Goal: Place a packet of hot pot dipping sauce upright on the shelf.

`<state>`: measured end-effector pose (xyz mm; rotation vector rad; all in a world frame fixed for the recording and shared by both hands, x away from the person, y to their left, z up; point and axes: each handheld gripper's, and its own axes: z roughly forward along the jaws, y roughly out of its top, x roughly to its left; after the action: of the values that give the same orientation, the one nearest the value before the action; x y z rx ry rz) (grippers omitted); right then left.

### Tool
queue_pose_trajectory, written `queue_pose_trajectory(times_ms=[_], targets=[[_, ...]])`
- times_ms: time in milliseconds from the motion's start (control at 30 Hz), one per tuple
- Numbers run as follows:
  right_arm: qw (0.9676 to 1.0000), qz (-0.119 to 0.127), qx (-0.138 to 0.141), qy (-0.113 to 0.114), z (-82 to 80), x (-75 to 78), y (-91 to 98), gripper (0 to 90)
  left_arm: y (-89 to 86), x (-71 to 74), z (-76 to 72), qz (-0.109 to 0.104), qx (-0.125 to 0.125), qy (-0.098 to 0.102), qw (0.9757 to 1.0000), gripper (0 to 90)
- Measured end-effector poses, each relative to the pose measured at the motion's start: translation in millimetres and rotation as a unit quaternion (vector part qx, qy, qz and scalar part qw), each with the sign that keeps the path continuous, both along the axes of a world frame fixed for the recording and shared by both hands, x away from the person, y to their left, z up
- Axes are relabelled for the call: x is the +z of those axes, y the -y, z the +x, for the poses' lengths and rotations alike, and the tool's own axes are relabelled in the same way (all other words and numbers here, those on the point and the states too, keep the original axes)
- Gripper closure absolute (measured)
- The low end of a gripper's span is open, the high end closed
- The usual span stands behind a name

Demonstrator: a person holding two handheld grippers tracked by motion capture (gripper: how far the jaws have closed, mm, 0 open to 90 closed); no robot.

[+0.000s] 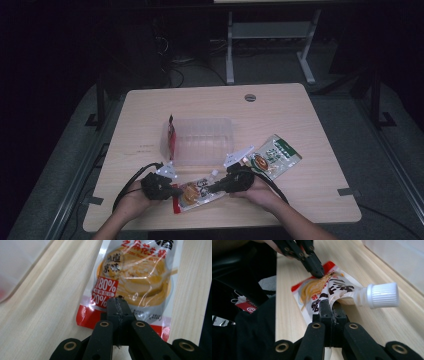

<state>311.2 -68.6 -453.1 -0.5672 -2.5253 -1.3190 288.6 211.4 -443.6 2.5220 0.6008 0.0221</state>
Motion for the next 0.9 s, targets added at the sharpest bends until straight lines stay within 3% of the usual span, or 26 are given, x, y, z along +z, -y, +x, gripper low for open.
queue_pose_trajectory(times_ms=[267, 333, 533, 900], targets=[[0.9981, 0.058, -0.003, 0.019, -6.1, 19.9, 4.1, 89.7, 10.5, 5.3, -4.2, -0.034, -0.008, 0.010, 0.9993, 90.0], [0.9976, 0.064, -0.005, 0.025, -7.7, 25.8, 6.5, 89.7, 12.8, 7.5, -4.9, -0.035, -0.017, 0.016, 0.9991, 90.0], [0.9957, 0.083, -0.012, 0.040, -10.8, 37.9, 11.3, 89.7, 27.0, 11.0, -10.7, -0.063, -0.027, 0.031, 0.9972, 90.0], [0.9926, 0.107, -0.021, 0.055, -14.2, 51.9, 18.6, 89.7, 49.7, 14.6, -18.4, -0.111, -0.042, 0.024, 0.9927, 90.0]])
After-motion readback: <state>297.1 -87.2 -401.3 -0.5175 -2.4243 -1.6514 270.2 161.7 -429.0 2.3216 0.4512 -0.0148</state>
